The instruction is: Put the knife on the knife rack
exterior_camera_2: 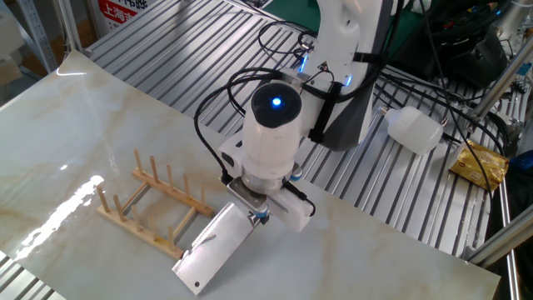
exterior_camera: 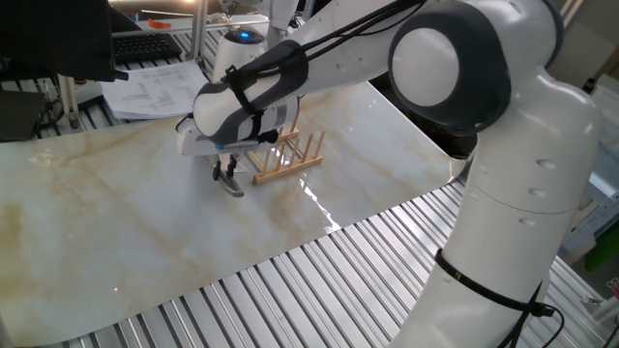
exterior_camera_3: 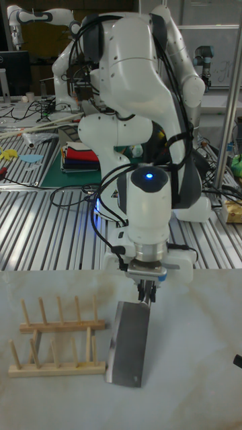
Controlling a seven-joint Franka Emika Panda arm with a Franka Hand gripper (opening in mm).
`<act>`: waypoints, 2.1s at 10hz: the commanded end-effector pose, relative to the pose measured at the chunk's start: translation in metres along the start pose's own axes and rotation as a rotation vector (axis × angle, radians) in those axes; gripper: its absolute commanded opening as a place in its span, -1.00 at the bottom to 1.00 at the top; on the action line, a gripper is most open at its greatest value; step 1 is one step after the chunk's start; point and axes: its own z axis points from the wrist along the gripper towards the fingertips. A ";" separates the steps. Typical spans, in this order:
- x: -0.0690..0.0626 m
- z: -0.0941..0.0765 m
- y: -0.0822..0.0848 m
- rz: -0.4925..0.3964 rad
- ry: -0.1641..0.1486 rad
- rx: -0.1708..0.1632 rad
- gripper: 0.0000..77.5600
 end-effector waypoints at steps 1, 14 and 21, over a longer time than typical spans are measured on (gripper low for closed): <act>0.003 -0.023 0.008 0.069 0.007 -0.093 -0.96; 0.006 -0.064 0.013 0.248 0.035 -0.332 -0.96; -0.011 -0.092 0.001 0.316 0.078 -0.472 -0.96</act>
